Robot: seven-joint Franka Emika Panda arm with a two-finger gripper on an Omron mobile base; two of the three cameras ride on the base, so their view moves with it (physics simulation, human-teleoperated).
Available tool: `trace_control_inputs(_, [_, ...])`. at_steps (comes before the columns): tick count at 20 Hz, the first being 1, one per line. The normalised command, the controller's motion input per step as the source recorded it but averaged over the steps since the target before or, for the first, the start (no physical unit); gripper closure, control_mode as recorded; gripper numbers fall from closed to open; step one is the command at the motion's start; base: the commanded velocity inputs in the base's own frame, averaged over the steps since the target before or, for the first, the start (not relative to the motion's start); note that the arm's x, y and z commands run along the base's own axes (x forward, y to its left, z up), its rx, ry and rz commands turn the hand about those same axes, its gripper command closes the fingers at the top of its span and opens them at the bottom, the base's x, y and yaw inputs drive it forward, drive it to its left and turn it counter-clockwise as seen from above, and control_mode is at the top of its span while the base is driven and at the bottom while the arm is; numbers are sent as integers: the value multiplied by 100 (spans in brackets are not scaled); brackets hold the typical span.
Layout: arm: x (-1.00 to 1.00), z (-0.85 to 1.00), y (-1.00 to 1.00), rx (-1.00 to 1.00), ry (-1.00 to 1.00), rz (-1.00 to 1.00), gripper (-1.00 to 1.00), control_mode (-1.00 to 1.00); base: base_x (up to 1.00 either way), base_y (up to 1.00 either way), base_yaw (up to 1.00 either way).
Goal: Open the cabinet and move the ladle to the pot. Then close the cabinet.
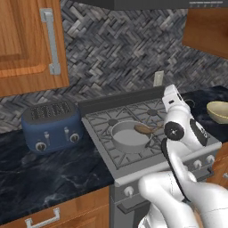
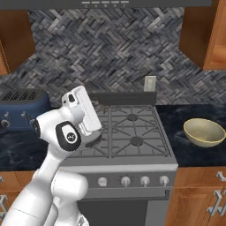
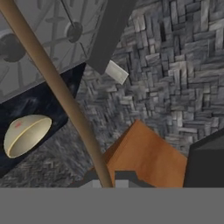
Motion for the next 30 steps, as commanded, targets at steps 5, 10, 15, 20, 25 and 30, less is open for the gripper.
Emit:
trace_control_inputs(5, [25,-34,-9,0,0,-2,100,-100,0,0,0])
trace_control_inputs(10, [25,-34,-4,0,0,-1,100,-100,0,0,0])
trace_control_inputs(15, [28,-25,0,-2,-3,-1,100,-100,0,0,0])
trace_control_inputs(20, [41,-21,0,-4,-5,-1,100,-100,0,0,0])
trace_control_inputs(25, [36,-25,0,-3,-2,-1,100,-100,0,0,0])
trace_control_inputs(30, [29,-36,0,-1,0,-2,100,-100,0,0,0])
